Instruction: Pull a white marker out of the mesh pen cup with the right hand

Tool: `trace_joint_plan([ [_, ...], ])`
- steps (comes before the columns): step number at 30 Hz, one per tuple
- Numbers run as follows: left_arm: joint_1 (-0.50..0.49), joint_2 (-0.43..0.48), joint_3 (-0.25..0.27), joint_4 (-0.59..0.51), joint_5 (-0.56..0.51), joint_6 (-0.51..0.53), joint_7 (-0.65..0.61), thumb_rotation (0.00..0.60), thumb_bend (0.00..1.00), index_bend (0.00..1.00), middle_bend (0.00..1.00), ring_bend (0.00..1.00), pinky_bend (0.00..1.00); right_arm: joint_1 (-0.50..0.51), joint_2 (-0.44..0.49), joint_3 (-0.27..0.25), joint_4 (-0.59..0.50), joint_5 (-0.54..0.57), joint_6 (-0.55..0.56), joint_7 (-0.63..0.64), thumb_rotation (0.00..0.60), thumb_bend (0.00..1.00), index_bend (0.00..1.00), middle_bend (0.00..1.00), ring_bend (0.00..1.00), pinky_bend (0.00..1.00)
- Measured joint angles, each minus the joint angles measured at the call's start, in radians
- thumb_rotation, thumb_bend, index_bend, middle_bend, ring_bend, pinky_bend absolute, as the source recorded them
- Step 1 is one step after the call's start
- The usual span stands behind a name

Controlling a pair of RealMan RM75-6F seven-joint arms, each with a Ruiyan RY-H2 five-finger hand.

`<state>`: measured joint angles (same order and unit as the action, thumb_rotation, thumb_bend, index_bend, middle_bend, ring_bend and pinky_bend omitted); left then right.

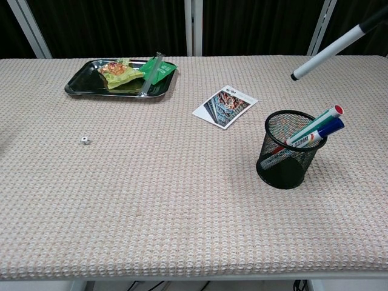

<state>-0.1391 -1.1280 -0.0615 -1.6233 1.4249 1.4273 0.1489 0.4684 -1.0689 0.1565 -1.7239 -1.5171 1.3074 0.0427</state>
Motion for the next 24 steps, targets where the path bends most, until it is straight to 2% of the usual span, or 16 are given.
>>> trace_joint_plan([
  [5, -0.004, -0.003, -0.001, 0.008, -0.006, -0.011, -0.006, 0.600, 0.13, 0.09, 0.00, 0.00, 0.03, -0.003, -0.019, 0.012, 0.079, 0.042, -0.010, -0.004, 0.600, 0.32, 0.85, 0.04, 0.00, 0.00],
  [15, -0.008, -0.013, -0.001, 0.028, -0.019, -0.025, -0.009, 0.600, 0.13, 0.09, 0.00, 0.00, 0.03, 0.033, -0.156, -0.011, 0.239, 0.082, -0.125, -0.023, 0.600, 0.32, 0.86, 0.04, 0.00, 0.00],
  [24, -0.010, -0.019, 0.001, 0.041, -0.027, -0.037, -0.013, 0.600, 0.13, 0.09, 0.00, 0.00, 0.03, 0.046, -0.220, -0.038, 0.303, 0.080, -0.167, -0.020, 0.600, 0.32, 0.82, 0.04, 0.00, 0.00],
])
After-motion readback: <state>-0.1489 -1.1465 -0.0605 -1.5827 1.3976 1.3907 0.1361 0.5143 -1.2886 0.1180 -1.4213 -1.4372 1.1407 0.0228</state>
